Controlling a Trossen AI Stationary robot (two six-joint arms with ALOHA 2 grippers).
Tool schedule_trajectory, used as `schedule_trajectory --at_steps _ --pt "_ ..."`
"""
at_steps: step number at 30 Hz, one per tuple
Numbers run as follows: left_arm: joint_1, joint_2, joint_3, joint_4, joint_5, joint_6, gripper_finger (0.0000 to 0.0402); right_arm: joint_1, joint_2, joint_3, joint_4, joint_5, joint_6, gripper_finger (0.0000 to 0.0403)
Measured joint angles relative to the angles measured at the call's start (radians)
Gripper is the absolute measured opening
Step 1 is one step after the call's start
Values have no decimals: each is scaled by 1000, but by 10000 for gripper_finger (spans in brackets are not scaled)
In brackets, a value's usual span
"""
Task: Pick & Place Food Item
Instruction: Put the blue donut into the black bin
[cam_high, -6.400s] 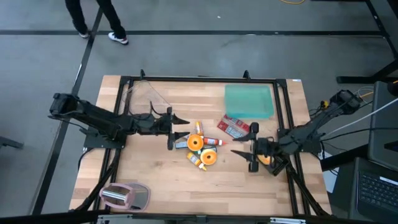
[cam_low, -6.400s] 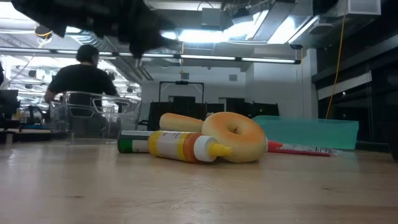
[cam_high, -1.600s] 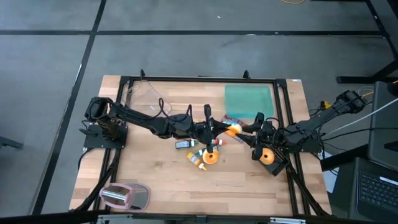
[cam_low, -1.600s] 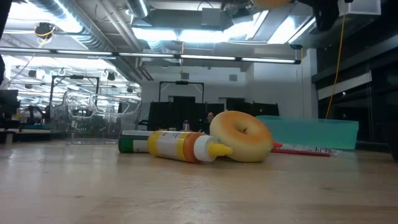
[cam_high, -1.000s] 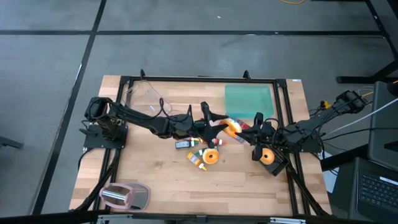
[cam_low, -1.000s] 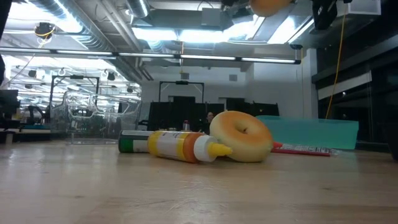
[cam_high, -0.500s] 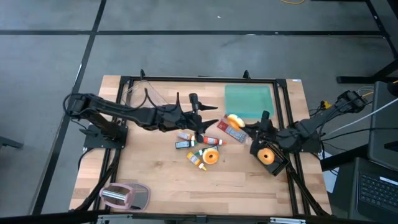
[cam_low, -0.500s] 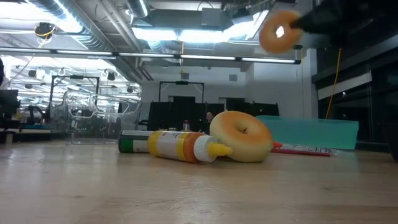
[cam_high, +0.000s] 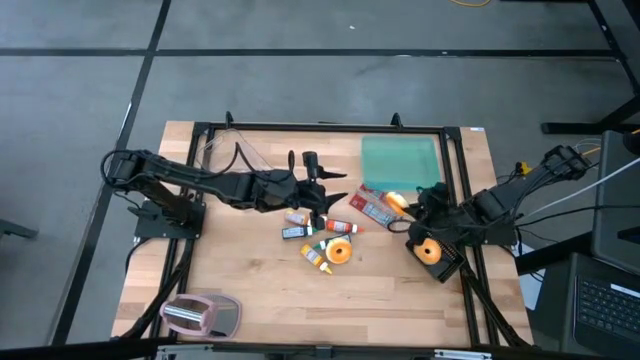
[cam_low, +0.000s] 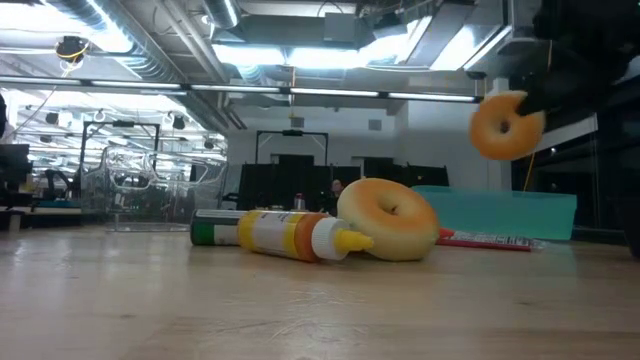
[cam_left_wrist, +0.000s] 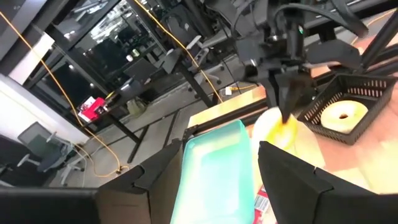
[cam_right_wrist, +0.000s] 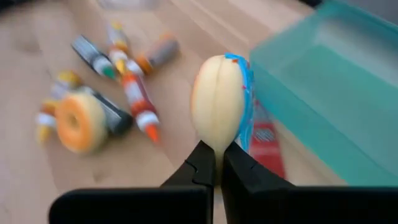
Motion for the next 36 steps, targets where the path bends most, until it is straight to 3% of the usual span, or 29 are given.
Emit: schedule_trajectory --at_steps 6,10,16,23,29,36 --pt "0 0 0 1 0 0 207 7 143 212 -357 -112 89 6" --pt "0 0 0 1 0 -1 203 24 274 306 -505 -226 147 6" --pt "0 0 0 -7 0 -7 203 105 419 406 -547 -377 221 6" --pt "0 0 0 -12 6 -7 198 227 462 435 -656 -507 444 6" --pt "0 0 0 -13 29 -7 199 318 465 432 -664 -505 599 6" --pt "0 0 0 -13 45 -8 192 348 465 360 -646 -532 676 6"
